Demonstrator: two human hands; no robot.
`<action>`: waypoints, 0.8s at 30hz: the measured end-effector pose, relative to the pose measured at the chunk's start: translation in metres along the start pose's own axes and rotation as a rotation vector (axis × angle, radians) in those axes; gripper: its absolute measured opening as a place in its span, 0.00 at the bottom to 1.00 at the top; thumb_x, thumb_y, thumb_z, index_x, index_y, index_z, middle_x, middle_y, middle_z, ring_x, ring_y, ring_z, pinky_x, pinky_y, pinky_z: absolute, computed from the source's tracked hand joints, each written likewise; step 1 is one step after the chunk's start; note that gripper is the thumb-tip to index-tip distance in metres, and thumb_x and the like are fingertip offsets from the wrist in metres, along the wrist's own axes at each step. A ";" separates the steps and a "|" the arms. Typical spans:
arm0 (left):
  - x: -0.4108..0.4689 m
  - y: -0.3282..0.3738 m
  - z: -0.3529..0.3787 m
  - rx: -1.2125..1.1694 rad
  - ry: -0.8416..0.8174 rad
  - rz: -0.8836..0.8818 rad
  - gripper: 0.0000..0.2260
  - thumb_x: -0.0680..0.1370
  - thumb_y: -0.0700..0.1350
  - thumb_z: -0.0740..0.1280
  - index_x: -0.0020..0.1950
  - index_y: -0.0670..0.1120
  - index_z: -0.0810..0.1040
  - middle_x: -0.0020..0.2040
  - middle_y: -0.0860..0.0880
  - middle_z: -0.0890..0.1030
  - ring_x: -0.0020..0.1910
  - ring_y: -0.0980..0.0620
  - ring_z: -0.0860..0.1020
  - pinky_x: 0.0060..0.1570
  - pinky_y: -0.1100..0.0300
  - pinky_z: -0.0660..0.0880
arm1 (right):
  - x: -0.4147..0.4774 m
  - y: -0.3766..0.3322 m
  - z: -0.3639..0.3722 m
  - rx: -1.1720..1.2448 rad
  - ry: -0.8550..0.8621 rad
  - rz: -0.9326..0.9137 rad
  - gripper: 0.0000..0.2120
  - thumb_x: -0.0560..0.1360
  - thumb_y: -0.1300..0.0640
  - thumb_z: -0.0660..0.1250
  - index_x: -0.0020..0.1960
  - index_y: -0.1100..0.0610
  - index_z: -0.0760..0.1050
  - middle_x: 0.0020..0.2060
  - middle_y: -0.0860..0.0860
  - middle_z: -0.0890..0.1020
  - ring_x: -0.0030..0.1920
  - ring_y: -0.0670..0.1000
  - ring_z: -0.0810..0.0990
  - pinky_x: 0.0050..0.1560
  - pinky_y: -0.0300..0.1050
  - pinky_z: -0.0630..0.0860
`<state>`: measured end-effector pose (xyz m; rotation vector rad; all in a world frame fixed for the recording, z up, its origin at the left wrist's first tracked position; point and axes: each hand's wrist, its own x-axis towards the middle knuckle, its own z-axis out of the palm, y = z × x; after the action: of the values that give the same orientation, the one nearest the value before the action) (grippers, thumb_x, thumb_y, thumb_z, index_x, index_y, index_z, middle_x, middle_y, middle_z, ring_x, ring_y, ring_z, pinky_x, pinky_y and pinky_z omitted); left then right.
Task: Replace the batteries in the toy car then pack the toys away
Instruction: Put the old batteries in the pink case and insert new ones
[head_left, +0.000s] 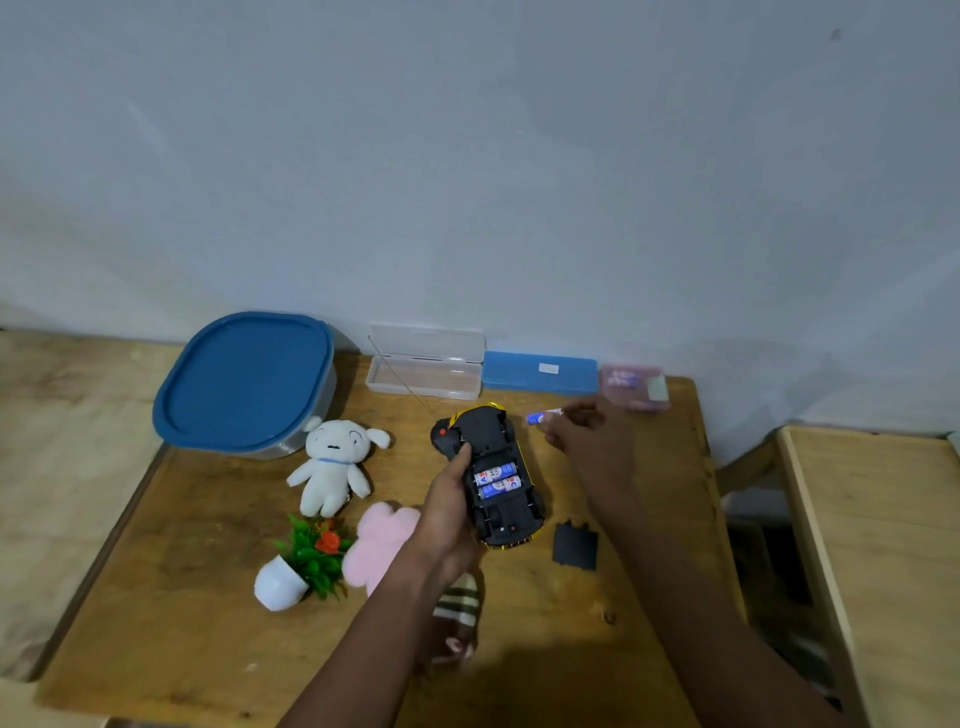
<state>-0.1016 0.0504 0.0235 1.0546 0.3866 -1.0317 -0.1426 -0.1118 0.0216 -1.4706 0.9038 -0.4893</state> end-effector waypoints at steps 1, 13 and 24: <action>-0.002 -0.002 0.002 0.000 -0.004 0.006 0.23 0.84 0.57 0.55 0.62 0.41 0.80 0.51 0.41 0.85 0.46 0.42 0.84 0.49 0.48 0.82 | -0.011 -0.006 -0.004 0.053 -0.003 0.016 0.08 0.70 0.65 0.75 0.44 0.57 0.78 0.38 0.55 0.84 0.37 0.48 0.84 0.38 0.39 0.81; -0.013 -0.018 0.025 -0.023 -0.033 0.029 0.23 0.84 0.57 0.55 0.66 0.43 0.79 0.58 0.40 0.84 0.50 0.43 0.84 0.55 0.47 0.78 | -0.070 -0.006 -0.016 -0.047 -0.063 -0.091 0.06 0.69 0.58 0.77 0.44 0.49 0.84 0.39 0.45 0.86 0.42 0.45 0.86 0.45 0.57 0.83; -0.016 -0.021 0.033 0.021 -0.054 0.043 0.21 0.84 0.57 0.56 0.64 0.44 0.80 0.61 0.39 0.83 0.57 0.41 0.82 0.64 0.42 0.74 | -0.070 0.007 -0.019 -0.226 -0.012 -0.266 0.10 0.69 0.43 0.74 0.49 0.42 0.84 0.42 0.42 0.84 0.46 0.44 0.82 0.46 0.48 0.80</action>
<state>-0.1338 0.0284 0.0396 1.0480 0.3085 -1.0251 -0.2005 -0.0692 0.0321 -1.8110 0.7756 -0.5873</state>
